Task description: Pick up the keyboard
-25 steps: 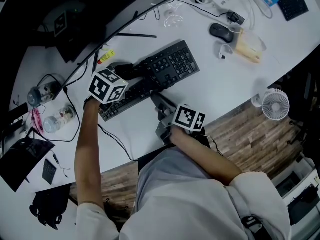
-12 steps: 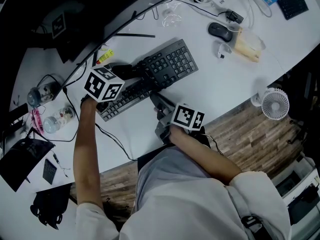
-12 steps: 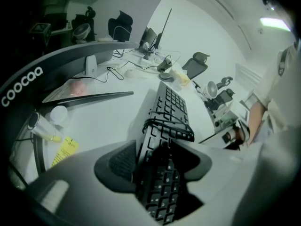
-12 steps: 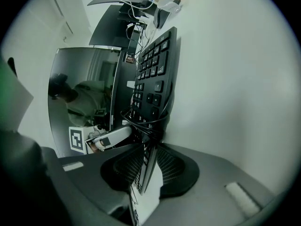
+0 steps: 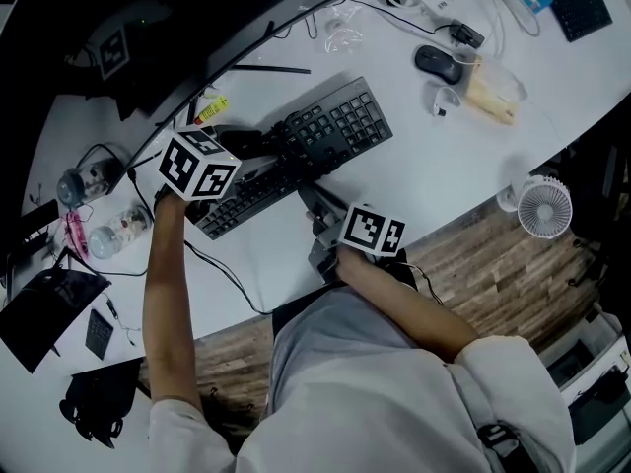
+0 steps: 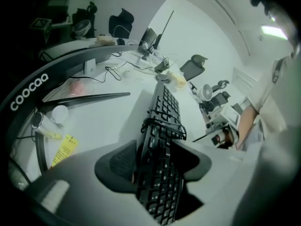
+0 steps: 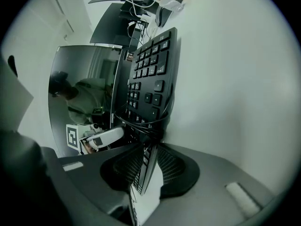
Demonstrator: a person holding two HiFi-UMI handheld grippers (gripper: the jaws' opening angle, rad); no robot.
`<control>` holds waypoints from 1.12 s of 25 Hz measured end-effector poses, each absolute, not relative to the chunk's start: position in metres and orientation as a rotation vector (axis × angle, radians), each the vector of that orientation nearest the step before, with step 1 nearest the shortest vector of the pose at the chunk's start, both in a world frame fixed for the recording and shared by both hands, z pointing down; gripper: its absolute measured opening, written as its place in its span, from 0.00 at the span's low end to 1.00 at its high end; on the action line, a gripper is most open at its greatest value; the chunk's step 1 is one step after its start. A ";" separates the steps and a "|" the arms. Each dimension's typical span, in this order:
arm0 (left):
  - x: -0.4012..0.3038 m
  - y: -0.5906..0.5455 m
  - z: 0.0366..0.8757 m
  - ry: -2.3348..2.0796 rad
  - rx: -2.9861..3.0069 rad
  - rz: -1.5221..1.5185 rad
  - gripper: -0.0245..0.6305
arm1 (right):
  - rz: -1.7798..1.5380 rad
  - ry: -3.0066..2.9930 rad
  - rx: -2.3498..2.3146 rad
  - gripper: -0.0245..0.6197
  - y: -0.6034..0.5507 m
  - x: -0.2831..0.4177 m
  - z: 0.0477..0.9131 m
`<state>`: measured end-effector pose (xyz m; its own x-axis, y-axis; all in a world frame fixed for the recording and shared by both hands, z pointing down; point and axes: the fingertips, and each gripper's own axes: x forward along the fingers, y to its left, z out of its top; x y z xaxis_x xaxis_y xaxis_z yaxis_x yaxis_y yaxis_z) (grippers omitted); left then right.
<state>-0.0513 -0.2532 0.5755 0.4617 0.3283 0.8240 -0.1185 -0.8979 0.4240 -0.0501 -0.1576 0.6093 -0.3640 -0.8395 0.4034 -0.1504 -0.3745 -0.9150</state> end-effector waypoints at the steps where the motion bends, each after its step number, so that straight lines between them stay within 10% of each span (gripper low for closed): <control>1: -0.053 -0.252 0.579 0.186 2.300 1.455 0.04 | -1.792 1.339 -1.355 0.17 -0.158 -0.050 0.609; 19: -0.055 -0.233 0.549 0.236 2.039 0.886 0.04 | -1.751 1.343 -1.315 0.16 -0.156 -0.026 0.607; 28: -0.050 -0.195 0.574 0.410 2.012 1.172 0.04 | -1.779 1.376 -1.261 0.17 -0.158 -0.031 0.606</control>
